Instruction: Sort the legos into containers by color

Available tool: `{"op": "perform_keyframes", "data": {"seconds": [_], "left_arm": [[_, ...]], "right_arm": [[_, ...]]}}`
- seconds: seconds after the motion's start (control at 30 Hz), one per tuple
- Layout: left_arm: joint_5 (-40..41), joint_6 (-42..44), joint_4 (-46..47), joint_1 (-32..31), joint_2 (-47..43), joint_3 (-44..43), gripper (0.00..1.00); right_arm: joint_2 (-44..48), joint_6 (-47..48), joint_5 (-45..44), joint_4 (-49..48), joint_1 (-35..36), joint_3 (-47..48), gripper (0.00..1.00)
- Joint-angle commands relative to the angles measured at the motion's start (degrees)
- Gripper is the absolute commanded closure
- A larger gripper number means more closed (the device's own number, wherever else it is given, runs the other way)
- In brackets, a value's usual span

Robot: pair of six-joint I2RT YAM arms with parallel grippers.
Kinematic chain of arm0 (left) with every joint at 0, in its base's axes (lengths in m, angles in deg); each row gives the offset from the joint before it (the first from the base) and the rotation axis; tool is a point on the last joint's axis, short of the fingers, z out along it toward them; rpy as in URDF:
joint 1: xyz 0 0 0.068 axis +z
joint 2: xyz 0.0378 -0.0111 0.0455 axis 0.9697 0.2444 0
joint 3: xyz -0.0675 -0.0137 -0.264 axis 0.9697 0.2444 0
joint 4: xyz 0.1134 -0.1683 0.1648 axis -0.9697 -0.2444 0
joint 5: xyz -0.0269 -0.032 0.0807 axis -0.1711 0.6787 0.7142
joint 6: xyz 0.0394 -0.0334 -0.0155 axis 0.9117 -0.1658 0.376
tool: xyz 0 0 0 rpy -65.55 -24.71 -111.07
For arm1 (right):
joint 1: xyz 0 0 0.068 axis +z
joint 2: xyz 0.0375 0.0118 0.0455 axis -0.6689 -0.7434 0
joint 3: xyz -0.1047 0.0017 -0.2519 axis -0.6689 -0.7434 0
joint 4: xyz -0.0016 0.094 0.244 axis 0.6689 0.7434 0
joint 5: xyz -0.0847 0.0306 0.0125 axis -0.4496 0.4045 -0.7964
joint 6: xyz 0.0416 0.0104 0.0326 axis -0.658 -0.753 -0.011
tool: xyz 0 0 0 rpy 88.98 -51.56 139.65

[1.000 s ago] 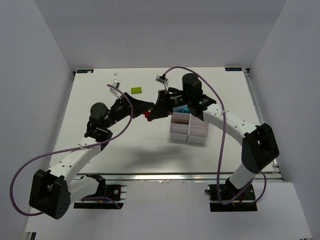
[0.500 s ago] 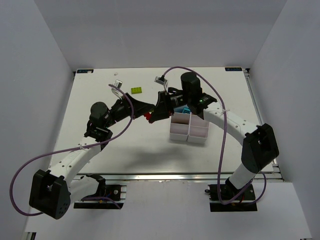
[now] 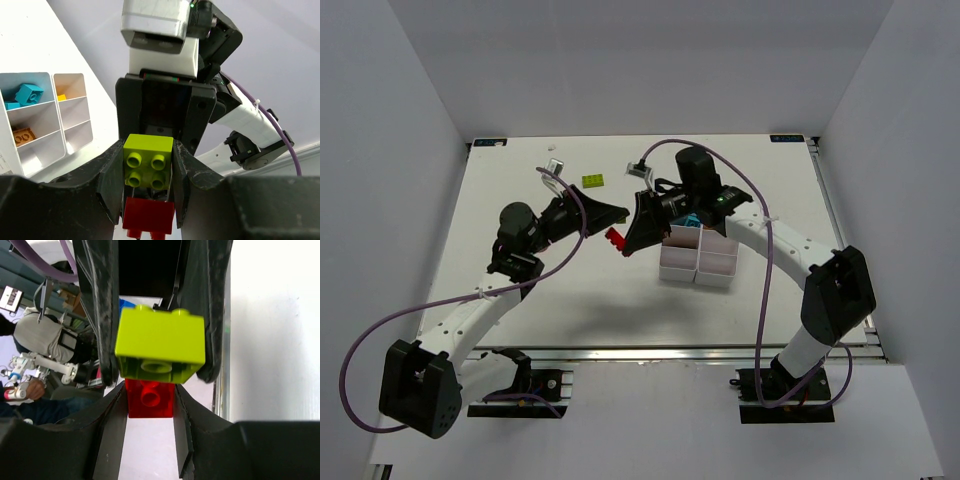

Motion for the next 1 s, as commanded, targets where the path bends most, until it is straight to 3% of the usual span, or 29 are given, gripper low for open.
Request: {"op": "perform_keyframes", "data": {"seconds": [0.0,0.1,0.27,0.37,0.43,0.7,0.97], "left_arm": [[0.56,0.31,0.13,0.25,-0.93,-2.38,0.64],[1.34,0.75,-0.48,0.33,-0.84,-2.73,0.65],[5.11,4.69,-7.15,1.39,-1.37,-4.65,0.78],[7.23,9.26,-15.58,1.92,-1.55,-7.11,0.83],[9.08,11.03,-21.45,1.92,-1.28,-8.17,0.86],[9.78,14.99,-30.19,1.92,-1.81,-8.44,0.87],[10.39,14.73,-30.28,1.04,-2.43,-5.63,0.86]], "right_arm": [[-0.48,3.36,2.34,3.93,0.41,3.01,0.78],[-0.49,7.13,2.34,8.92,0.32,3.80,0.79],[0.04,26.68,-4.15,27.02,-0.90,8.63,0.83],[1.27,41.88,-14.16,38.81,-2.31,10.31,0.87],[3.46,46.33,-22.86,41.81,-3.45,8.74,0.89],[13.31,62.94,-51.23,35.59,-5.83,-0.93,0.89],[14.01,72.01,-61.99,32.86,-6.09,-3.84,0.88]]}}
